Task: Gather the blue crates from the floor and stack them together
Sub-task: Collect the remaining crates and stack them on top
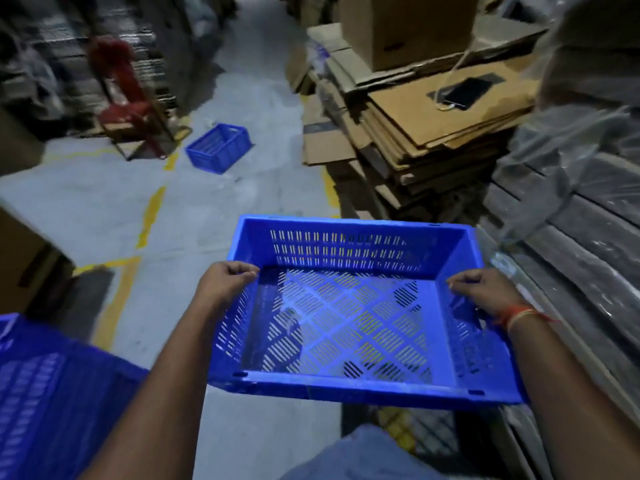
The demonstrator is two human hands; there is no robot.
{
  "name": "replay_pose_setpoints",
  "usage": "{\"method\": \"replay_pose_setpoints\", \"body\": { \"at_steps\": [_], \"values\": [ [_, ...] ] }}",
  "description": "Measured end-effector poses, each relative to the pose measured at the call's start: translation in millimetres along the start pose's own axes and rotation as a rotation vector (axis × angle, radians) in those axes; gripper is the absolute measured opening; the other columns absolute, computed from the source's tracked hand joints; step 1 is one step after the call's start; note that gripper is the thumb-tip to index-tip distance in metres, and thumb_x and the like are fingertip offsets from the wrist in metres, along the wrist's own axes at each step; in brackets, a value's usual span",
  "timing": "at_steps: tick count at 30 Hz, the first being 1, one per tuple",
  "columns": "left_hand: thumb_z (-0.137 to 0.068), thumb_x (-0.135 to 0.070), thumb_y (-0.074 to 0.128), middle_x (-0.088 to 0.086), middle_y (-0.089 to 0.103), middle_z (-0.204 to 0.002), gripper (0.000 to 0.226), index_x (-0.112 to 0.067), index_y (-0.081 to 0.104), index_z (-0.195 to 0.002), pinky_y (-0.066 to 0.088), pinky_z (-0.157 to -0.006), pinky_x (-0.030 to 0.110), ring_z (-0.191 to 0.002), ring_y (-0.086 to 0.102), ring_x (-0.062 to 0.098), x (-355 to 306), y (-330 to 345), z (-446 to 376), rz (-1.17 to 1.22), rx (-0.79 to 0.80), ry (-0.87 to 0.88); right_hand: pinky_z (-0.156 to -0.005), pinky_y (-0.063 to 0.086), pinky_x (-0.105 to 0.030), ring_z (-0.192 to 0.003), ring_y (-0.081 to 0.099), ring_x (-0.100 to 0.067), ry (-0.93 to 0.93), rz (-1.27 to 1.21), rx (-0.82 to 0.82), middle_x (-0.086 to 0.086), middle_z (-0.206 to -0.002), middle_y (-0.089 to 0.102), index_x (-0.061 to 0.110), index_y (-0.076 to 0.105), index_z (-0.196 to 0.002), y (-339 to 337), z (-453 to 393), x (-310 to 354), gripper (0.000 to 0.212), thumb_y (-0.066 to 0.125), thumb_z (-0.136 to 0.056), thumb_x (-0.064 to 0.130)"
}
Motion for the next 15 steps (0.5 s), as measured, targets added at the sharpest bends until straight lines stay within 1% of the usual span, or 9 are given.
{"method": "replay_pose_setpoints", "body": {
  "at_steps": [3, 5, 6, 8, 9, 10, 12, 14, 15],
  "values": [
    [-0.079, -0.026, 0.076, 0.003, 0.078, -0.087, 0.002, -0.026, 0.079, -0.079, 0.039, -0.052, 0.023, -0.047, 0.052, 0.006, 35.7, -48.7, 35.4, 0.033, -0.09, -0.06, -0.038, 0.034, -0.006, -0.036, 0.047, 0.006, -0.079, 0.064, 0.069, 0.008, -0.052, 0.059, 0.002, 0.075, -0.086, 35.6, 4.3, 31.3, 0.007, 0.069, -0.084, -0.001],
    [-0.071, -0.036, 0.074, -0.001, 0.079, -0.086, 0.01, -0.031, 0.08, -0.078, 0.047, -0.058, 0.03, -0.057, 0.06, 0.011, 62.5, -79.4, 63.7, 0.069, -0.15, -0.101, -0.037, 0.034, -0.007, -0.034, 0.045, 0.005, -0.114, 0.116, 0.147, 0.012, -0.047, 0.058, 0.006, 0.076, -0.084, 61.8, 6.9, 49.3, 0.007, 0.071, -0.083, 0.001],
    [-0.071, -0.036, 0.074, -0.003, 0.078, -0.082, 0.012, -0.03, 0.08, -0.08, 0.047, -0.057, 0.029, -0.053, 0.059, 0.008, 74.4, -93.0, 80.6, 0.084, -0.185, -0.121, -0.037, 0.034, -0.007, -0.033, 0.045, 0.004, -0.129, 0.147, 0.192, 0.012, -0.045, 0.058, 0.01, 0.076, -0.083, 76.0, 7.6, 57.8, 0.009, 0.072, -0.083, 0.003],
    [-0.081, -0.024, 0.075, -0.004, 0.071, -0.066, 0.009, -0.02, 0.08, -0.088, 0.037, -0.044, 0.02, -0.037, 0.044, 0.0, 97.4, -117.3, 113.5, 0.117, -0.254, -0.15, -0.042, 0.036, -0.007, -0.037, 0.048, 0.005, -0.192, 0.197, 0.268, 0.013, -0.047, 0.061, 0.018, 0.075, -0.078, 106.7, 8.7, 77.2, 0.013, 0.073, -0.083, 0.006],
    [-0.085, -0.017, 0.073, -0.003, 0.068, -0.062, 0.008, -0.015, 0.079, -0.091, 0.032, -0.039, 0.017, -0.033, 0.038, -0.001, 110.6, -129.7, 129.1, 0.132, -0.293, -0.17, -0.044, 0.037, -0.008, -0.041, 0.05, 0.005, -0.217, 0.217, 0.305, 0.014, -0.048, 0.062, 0.019, 0.075, -0.078, 123.9, 11.1, 88.1, 0.013, 0.074, -0.083, 0.007],
    [-0.087, -0.015, 0.072, 0.0, 0.069, -0.063, 0.008, -0.013, 0.079, -0.092, 0.029, -0.037, 0.015, -0.034, 0.038, 0.001, 124.1, -142.7, 145.0, 0.14, -0.34, -0.194, -0.047, 0.038, -0.008, -0.045, 0.052, 0.004, -0.242, 0.232, 0.337, 0.014, -0.051, 0.064, 0.021, 0.075, -0.077, 141.2, 15.1, 100.2, 0.013, 0.074, -0.083, 0.009],
    [-0.087, -0.017, 0.072, 0.004, 0.071, -0.068, 0.008, -0.016, 0.079, -0.09, 0.028, -0.04, 0.015, -0.038, 0.04, 0.007, 150.8, -167.4, 176.8, 0.153, -0.422, -0.246, -0.045, 0.039, -0.008, -0.048, 0.053, 0.0, -0.299, 0.244, 0.404, 0.012, -0.053, 0.064, 0.022, 0.075, -0.078, 176.9, 23.3, 122.5, 0.013, 0.074, -0.083, 0.01],
    [-0.085, -0.023, 0.072, -0.002, 0.067, -0.061, 0.008, -0.021, 0.08, -0.089, 0.029, -0.044, 0.015, -0.043, 0.042, 0.012, 175.3, -187.6, 208.8, 0.156, -0.493, -0.307, -0.037, 0.035, -0.009, -0.037, 0.046, -0.001, -0.323, 0.258, 0.482, 0.012, -0.041, 0.056, 0.014, 0.076, -0.086, 211.4, 32.3, 141.4, 0.006, 0.073, -0.084, 0.01],
    [-0.085, -0.024, 0.072, -0.005, 0.064, -0.055, 0.009, -0.023, 0.08, -0.088, 0.029, -0.046, 0.016, -0.043, 0.043, 0.013, 185.5, -195.7, 223.6, 0.161, -0.524, -0.336, -0.035, 0.034, -0.011, -0.034, 0.042, -0.001, -0.341, 0.269, 0.52, 0.012, -0.038, 0.053, 0.012, 0.076, -0.088, 228.2, 36.2, 150.3, 0.006, 0.072, -0.085, 0.01]
  ]
}}
Point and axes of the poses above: each hand's wrist, its own z-axis away from the middle knuckle, its own y-axis out of the palm, x = y × z, the point moved 7 cm from there along -z, towards the middle knuckle
